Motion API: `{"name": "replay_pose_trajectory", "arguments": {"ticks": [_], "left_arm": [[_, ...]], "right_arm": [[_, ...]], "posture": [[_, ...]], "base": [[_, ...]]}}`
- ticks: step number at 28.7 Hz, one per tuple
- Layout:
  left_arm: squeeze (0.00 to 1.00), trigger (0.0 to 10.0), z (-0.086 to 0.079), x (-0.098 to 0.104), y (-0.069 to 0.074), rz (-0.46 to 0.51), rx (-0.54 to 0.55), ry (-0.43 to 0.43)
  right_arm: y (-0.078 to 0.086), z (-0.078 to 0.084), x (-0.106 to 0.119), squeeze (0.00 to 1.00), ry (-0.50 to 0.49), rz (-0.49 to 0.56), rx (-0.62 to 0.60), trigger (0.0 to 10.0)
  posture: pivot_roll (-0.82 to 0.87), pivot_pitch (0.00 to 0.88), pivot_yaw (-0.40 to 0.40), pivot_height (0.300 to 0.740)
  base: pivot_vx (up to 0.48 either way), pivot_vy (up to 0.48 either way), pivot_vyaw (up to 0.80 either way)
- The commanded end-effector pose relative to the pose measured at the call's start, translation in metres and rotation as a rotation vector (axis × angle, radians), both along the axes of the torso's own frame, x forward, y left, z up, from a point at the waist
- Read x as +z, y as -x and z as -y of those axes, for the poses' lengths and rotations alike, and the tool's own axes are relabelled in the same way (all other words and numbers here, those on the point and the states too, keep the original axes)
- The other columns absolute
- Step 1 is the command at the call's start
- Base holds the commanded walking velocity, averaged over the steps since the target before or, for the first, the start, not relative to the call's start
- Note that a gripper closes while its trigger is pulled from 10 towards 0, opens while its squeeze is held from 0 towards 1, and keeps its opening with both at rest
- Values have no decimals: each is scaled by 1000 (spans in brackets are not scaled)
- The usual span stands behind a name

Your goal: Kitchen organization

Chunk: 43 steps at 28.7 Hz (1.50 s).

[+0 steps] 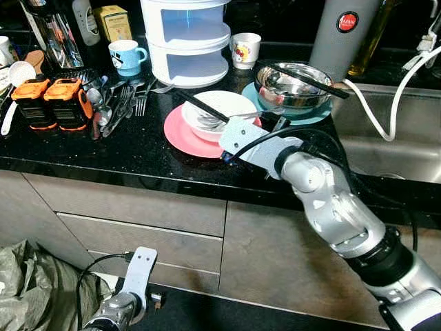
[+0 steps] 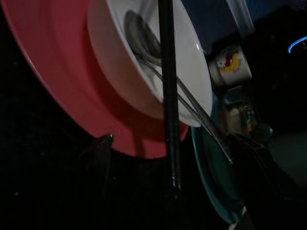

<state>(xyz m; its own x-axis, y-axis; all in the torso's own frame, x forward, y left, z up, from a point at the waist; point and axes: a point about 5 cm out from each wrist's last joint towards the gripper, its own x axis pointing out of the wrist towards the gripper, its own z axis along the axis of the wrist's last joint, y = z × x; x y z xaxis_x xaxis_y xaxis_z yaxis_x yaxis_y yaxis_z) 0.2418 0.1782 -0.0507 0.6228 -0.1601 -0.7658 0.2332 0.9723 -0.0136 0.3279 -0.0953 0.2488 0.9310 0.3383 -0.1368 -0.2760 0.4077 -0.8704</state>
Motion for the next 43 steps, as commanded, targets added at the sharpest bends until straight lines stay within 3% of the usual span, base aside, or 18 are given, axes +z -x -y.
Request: {"name": "replay_pose_trajectory", "arguments": {"ticks": [1, 15, 16, 17, 18, 20, 43], "left_arm": [[0, 10000, -1, -3, 4, -14, -6, -5], [0, 10000, 0, -3, 4, -13, -9, -5], [0, 10000, 0, -3, 4, -13, -9, -5], [0, 10000, 0, -3, 4, -13, -9, -5], [0, 10000, 0, -3, 4, -14, -9, -5], [0, 10000, 0, -3, 5, -15, -9, -3], [0, 10000, 1, -3, 4, -12, -6, 2]], "right_arm": [[-2, -6, -5, 0, 26, 0, 8, 10000], [-12, -1, 4, 0, 27, 64, -68, 10000], [-12, 0, 4, 0, 28, 65, -73, 9333], [-12, 0, 4, 0, 28, 65, -73, 9333], [-13, 1, 4, 0, 32, 68, -78, 3569], [-13, 2, 5, 0, 35, 72, -81, 0], [-11, -6, 18, 0, -22, 129, -30, 0]], "posture": [[-76, 42, 30, 740], [-78, 43, 29, 740], [-78, 43, 29, 740], [-78, 43, 29, 740], [-79, 43, 29, 740], [-79, 47, 28, 740], [-79, 49, 25, 740]], "base": [[0, 0, 0], [0, 0, 0], [0, 0, 0], [0, 0, 0], [0, 0, 0], [0, 0, 0], [0, 0, 0]]}}
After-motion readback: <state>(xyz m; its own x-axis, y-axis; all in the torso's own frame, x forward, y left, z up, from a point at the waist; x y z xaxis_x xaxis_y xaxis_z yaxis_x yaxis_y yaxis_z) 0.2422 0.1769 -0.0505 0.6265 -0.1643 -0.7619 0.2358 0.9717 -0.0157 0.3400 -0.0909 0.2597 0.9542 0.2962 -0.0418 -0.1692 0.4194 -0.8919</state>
